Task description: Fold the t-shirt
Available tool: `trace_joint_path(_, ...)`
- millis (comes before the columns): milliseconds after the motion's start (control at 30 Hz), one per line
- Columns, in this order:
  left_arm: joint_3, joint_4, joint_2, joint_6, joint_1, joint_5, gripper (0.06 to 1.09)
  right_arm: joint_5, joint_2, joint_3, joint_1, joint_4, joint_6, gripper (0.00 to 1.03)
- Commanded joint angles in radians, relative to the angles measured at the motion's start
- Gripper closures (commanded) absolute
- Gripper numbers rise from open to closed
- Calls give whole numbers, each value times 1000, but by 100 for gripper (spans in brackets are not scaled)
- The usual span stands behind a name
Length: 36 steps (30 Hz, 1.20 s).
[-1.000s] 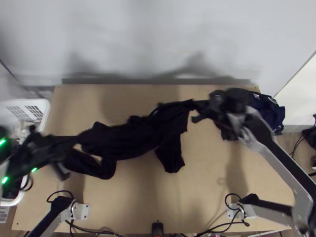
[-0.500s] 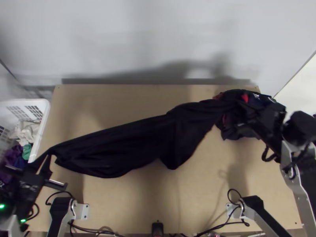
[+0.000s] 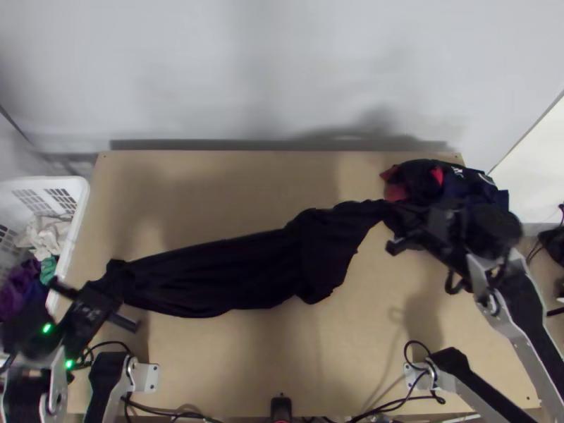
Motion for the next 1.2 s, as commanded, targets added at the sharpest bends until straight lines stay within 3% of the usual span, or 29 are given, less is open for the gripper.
trace_joint_path(0,-114,133,209,41,-66,75,105,29,149,-26,88,133,21,100)
trace_joint_path(67,-124,225,349,67,-34,67,105,80,217,-12,90,220,49,100)
trace_joint_path(267,-77,495,720,64,121,70,105,121,503,46,99,378,40,100)
trace_joint_path(367,-55,590,836,27,149,57,105,195,602,57,99,453,27,100)
trace_joint_path(467,9,593,902,-64,172,40,100,196,665,86,100,445,29,100)
trace_joint_path(500,20,568,915,-64,167,40,88,195,677,90,114,430,21,100)
trace_joint_path(567,17,554,919,-62,145,41,51,195,688,90,153,415,4,100)
trace_joint_path(633,10,554,925,-68,136,43,30,195,688,89,183,406,1,100)
trace_joint_path(667,9,554,931,-81,136,50,14,195,684,87,191,403,3,100)
trace_joint_path(700,7,556,936,-88,136,61,10,195,684,90,199,398,3,100)
trace_joint_path(833,18,557,939,-98,179,93,10,195,681,93,211,390,4,100)
trace_joint_path(900,43,485,895,-71,198,124,11,195,681,97,211,384,4,100)
trace_joint_path(967,38,360,815,45,188,184,11,195,680,97,206,373,3,100)
trace_joint_path(1167,-48,8,746,286,92,185,11,189,666,103,200,349,-6,100)
